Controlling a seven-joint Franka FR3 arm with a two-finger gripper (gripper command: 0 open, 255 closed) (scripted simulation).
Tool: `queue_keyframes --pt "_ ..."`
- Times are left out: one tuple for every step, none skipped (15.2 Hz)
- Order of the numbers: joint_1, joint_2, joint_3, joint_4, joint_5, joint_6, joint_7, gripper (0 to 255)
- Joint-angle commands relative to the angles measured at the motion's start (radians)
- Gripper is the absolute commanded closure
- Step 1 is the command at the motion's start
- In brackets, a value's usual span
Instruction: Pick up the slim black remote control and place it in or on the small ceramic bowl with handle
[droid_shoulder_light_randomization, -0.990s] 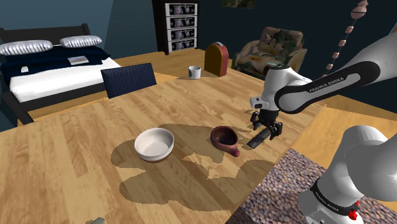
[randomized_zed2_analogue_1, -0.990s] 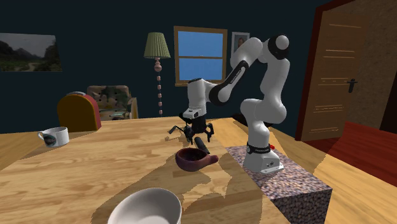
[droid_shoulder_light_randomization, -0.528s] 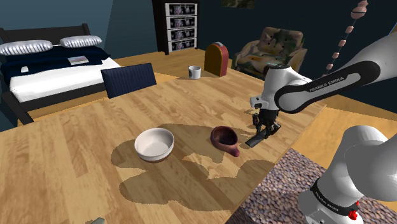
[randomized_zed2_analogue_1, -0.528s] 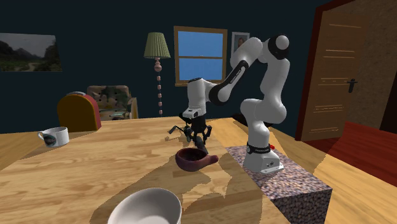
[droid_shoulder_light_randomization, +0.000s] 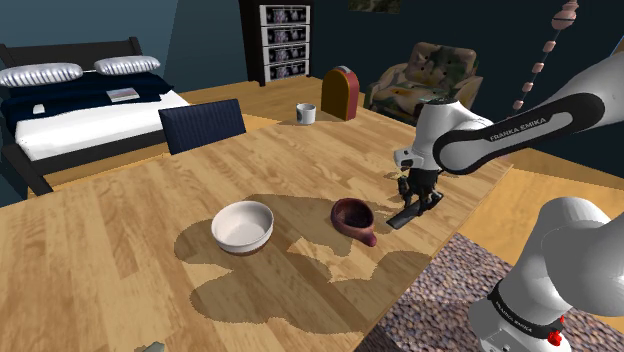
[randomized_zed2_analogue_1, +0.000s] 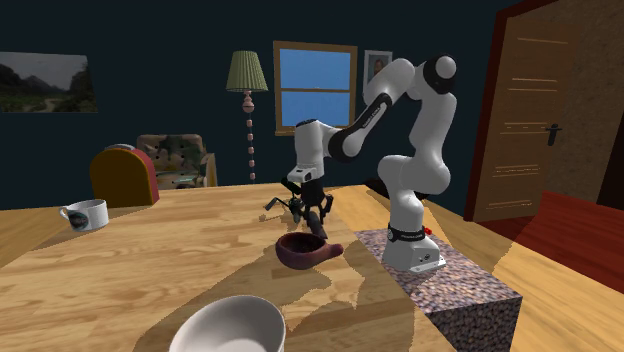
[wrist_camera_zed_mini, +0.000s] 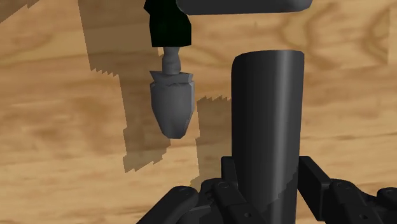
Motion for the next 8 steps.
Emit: queue_keyframes --pt "-0.002 -0.024 0.009 0.011 0.002 -0.036 0.003 255" --pt "-0.002 -0.036 0.014 0.017 0.004 -0.054 0.003 255" --pt "-0.003 -0.047 0.018 0.024 0.006 -0.072 0.004 255" --pt "-0.004 -0.058 0.023 0.032 0.007 -0.09 0.004 255" --pt "-0.004 -0.068 0.027 0.039 0.009 -0.108 0.005 255" --pt "-0.005 -0.078 0.031 0.047 0.011 -0.126 0.005 255" --pt "-0.005 -0.088 0.036 0.055 0.013 -0.143 0.005 255" --pt "-0.005 -0.097 0.04 0.063 0.015 -0.16 0.005 255"
